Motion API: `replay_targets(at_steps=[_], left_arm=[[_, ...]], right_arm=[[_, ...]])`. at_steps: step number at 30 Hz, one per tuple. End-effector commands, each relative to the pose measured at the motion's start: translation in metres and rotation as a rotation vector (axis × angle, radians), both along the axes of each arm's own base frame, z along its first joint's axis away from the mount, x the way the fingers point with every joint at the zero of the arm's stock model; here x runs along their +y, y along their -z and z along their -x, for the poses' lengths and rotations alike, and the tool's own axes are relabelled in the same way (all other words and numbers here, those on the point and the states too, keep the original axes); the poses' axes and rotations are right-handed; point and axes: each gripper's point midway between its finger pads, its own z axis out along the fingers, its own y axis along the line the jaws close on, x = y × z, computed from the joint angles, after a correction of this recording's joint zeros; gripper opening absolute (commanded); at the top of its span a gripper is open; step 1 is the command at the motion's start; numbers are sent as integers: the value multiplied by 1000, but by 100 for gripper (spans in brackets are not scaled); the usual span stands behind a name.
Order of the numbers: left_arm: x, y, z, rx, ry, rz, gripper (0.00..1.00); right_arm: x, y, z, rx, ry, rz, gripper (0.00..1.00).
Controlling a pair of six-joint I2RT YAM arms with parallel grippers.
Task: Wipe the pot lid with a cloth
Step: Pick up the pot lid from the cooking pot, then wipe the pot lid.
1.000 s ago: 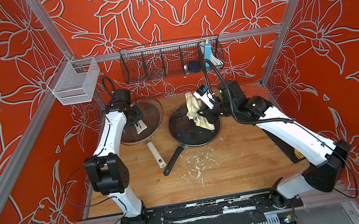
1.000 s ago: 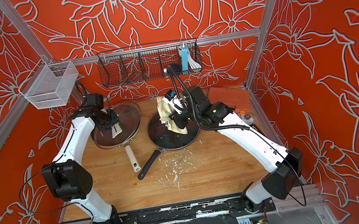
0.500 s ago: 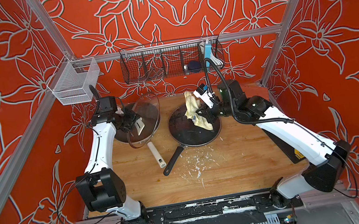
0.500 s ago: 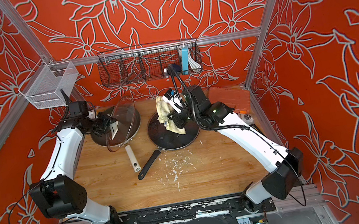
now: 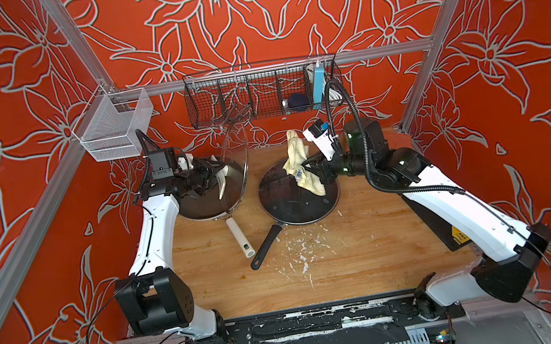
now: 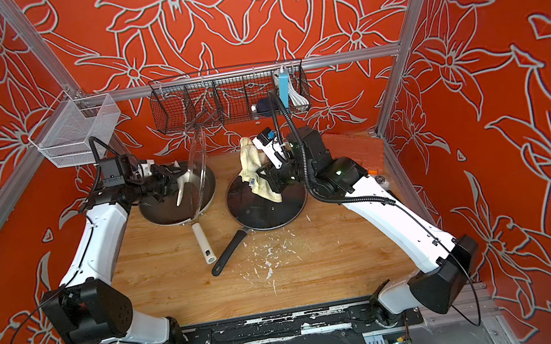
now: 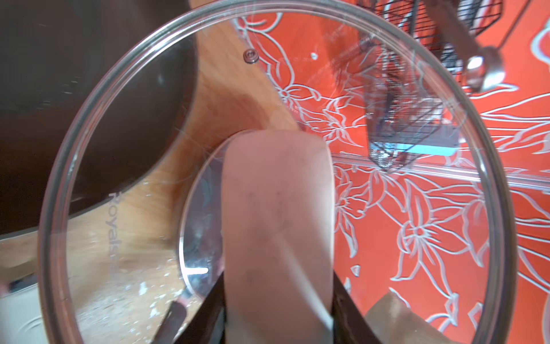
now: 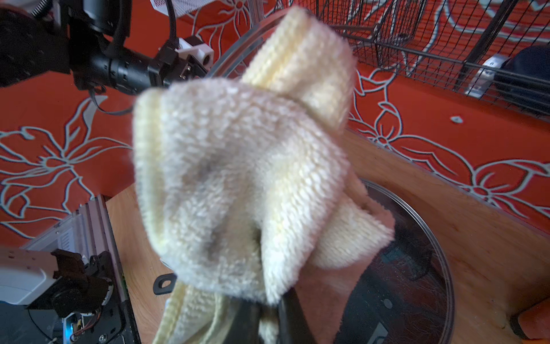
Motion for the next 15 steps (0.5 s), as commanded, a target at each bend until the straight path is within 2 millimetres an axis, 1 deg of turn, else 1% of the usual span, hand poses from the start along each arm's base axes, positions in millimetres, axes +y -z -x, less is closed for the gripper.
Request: replay_targets(at_steps=[1,3,9,15], left_arm=[[-23,-101,7,-330,98,128,0],[-30,-103,7,-330,109,165,0],[-50,-104,14,-320,132,241,0],[-69,-114,17,-313,177,334,0]], right_arm=[[-1,-31,2,-23,-1,-106,0],[-3,-35,0,-23,8,-127,0],[-6,-41,-5,-8,26,-179,0],[-11,-43,-12,45,61,-262,0]])
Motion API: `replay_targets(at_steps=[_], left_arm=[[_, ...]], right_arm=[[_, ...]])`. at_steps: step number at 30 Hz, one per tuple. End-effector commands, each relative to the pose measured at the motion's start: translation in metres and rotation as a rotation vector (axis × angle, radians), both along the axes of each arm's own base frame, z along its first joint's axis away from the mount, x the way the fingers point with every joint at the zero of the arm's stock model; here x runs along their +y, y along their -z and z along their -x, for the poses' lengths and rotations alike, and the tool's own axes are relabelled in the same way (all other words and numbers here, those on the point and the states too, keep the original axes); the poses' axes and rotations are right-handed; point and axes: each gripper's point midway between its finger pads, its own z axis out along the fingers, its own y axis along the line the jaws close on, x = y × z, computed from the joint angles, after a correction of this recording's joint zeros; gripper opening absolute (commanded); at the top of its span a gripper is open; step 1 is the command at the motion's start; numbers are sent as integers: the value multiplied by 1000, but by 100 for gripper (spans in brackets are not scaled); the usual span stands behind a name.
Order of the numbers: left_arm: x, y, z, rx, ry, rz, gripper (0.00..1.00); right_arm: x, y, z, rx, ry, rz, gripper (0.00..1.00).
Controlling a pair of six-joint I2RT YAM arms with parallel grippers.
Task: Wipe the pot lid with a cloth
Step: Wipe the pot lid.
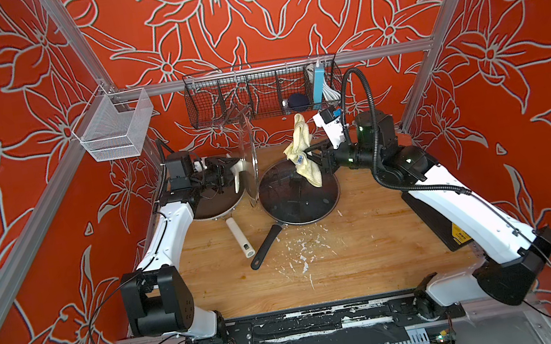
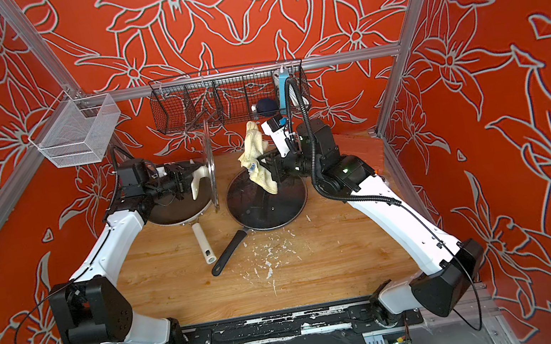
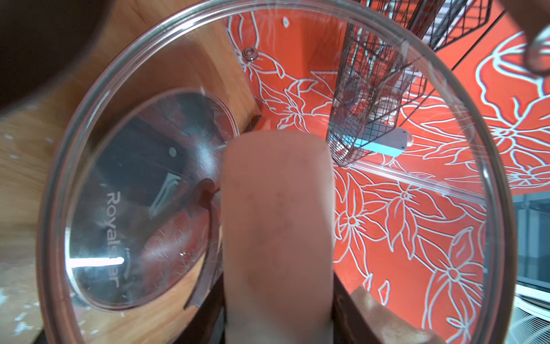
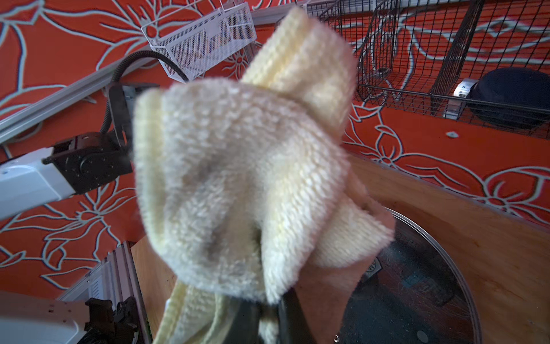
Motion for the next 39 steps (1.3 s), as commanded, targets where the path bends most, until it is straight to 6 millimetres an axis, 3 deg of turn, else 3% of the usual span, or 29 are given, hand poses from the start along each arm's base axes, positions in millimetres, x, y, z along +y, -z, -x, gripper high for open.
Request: replay_targets(at_steps=[1,9,20,31,39], left_arm=[[-19,-116,24,-377,116,66,0],[-39,-133,26,-371,242,161,0],[-75,-154,13,-416,355,276,0],[-117,-146,-13,-385,457,381,0],[-144,-135,-18,-354,488,440,0]], right_arm=[[-5,-17,0,10,16,-108,0],[-22,-27,-6,13,62,-172,0],[-20,-41,1,-2,13,-252,0],[-7,-50,-15,-22,-27,-292,0],[9,-54,-21,-57,-78,-261,0]])
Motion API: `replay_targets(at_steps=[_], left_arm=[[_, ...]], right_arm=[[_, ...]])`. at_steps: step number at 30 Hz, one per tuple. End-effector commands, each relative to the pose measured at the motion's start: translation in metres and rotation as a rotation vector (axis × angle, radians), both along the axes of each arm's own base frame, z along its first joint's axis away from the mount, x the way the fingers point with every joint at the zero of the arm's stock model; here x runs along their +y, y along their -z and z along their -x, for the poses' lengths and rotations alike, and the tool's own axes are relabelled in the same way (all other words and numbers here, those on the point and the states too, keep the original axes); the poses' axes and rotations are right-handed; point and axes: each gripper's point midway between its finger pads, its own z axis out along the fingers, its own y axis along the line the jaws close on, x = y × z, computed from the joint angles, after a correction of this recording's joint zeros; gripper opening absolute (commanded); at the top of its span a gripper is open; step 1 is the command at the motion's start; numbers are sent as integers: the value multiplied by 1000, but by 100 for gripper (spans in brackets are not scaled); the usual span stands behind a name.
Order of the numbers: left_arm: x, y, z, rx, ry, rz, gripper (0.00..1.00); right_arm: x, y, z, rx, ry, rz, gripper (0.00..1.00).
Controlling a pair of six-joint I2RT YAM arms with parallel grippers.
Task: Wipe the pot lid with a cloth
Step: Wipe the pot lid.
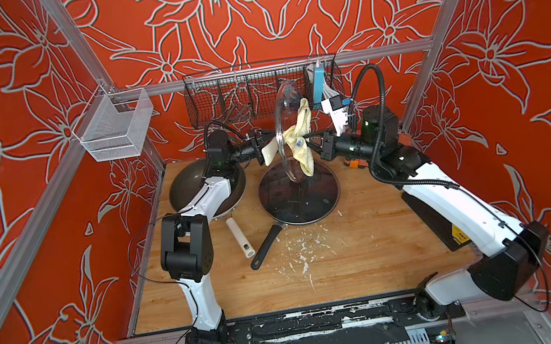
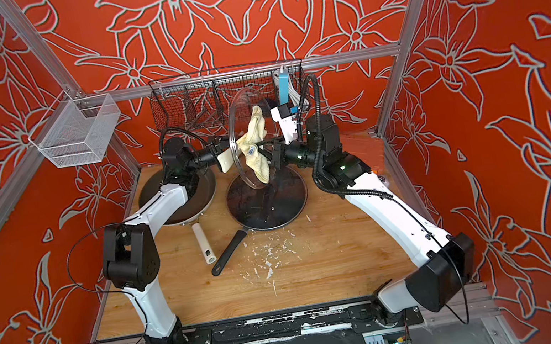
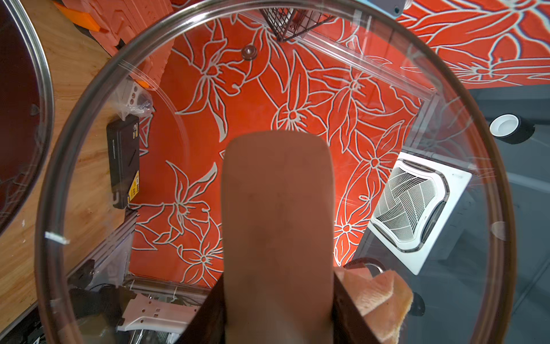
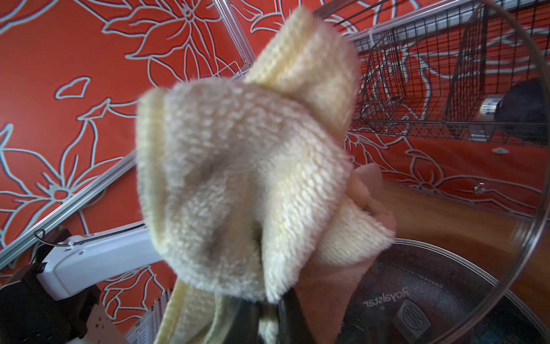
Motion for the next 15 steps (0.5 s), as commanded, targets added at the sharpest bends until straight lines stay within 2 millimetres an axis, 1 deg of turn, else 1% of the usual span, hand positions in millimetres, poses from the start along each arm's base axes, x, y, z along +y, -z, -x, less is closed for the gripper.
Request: replay_targets(at_steps=[1,4,7,11,13,15], left_arm=[[-1,-78,20,-286,-30,109,0],[-11,-73,21,-267,-20,120,0],[-14,-73,23,-257,-21,141,0],[-12,-72,22,-250,-29,146,0],[-12,-74,22,-252,-32,151,0],[-12,-75,24,-257,-32,155,0]], right_arm=[[6,-29,4,-94,-35,-20,0],[8,-20,-3,-79,-23,-9,0],[1,-1,-17,-28,54,-5,0],[-3,34,-25,40,86,12,0],[-5,56,-26,79,99,36,0],[-9,72,-27,105,118,56,0]])
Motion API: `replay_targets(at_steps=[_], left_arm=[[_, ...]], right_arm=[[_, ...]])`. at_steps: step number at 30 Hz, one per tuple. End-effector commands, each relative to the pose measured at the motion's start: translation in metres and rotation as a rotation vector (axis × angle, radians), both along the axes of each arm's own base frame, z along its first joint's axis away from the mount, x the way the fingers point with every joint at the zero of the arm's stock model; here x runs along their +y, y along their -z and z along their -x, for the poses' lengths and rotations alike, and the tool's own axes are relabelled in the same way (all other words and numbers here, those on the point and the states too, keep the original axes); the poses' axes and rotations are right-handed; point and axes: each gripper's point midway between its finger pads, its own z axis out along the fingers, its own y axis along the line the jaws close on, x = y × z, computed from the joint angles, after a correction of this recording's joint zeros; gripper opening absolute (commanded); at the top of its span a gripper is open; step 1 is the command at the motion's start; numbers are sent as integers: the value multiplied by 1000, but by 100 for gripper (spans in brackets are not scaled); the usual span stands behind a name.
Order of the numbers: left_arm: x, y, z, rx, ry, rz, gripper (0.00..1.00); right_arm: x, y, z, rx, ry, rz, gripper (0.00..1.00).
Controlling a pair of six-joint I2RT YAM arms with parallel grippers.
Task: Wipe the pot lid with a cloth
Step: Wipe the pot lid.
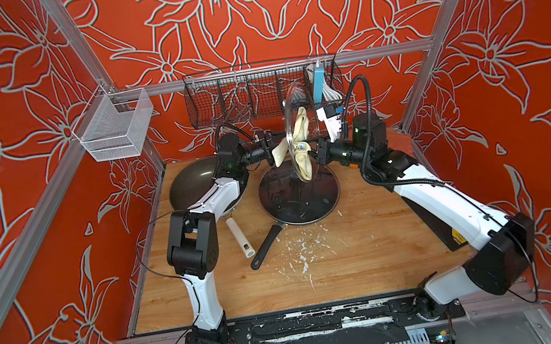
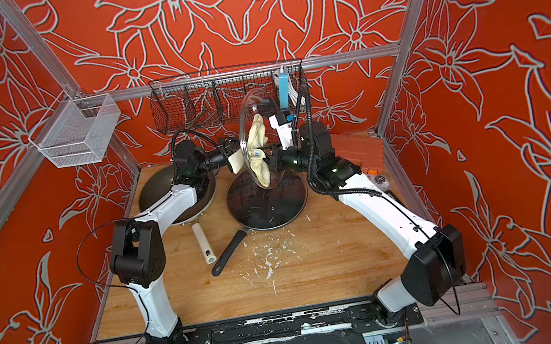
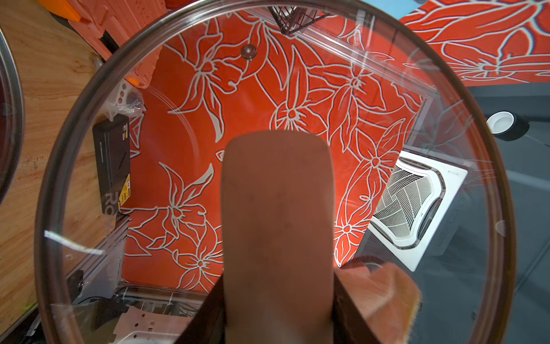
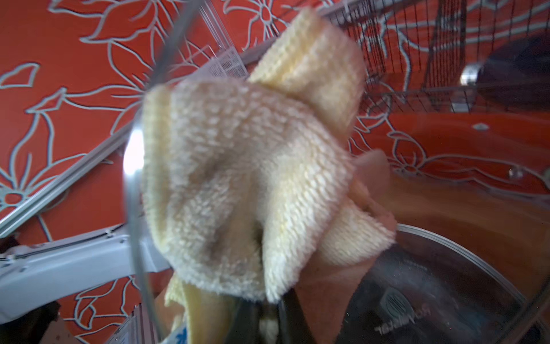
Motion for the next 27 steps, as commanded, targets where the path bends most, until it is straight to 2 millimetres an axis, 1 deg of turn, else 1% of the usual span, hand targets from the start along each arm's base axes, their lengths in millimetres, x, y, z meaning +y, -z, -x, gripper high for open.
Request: replay_targets(at_steps=[1,4,6,8,9,13,16,17,18,20,23,27], left_arm=[[12,-79,24,-234,-30,129,0],[13,-79,23,-237,-34,140,0],[13,-77,21,-232,-38,141,0],[13,-75,21,-233,-38,135,0],[13,-74,21,-236,-39,133,0],[11,-72,22,-249,-34,117,0],[11,-72,22,-255,-35,118,0],[11,-72,22,-256,-35,119,0],[11,-72,22,-254,-36,119,0],[12,-74,23,-259,-37,121,0],[12,-78,25,-266,-39,123,0],[13,-80,26,-271,-40,127,0]], right_arm=[[-9,15,-5,22,53,6,0],[-12,24,-4,36,58,22,0],[-10,22,-1,33,43,19,0],[-6,9,3,14,7,1,0],[-3,0,5,-2,-12,-10,0],[11,-47,16,-85,-80,-61,0],[15,-76,22,-134,-104,-100,0],[13,-81,22,-139,-98,-108,0],[11,-80,20,-134,-78,-108,0],[5,-63,15,-103,-31,-88,0],[-6,-21,5,-21,33,-56,0],[-21,35,1,73,97,2,0]])
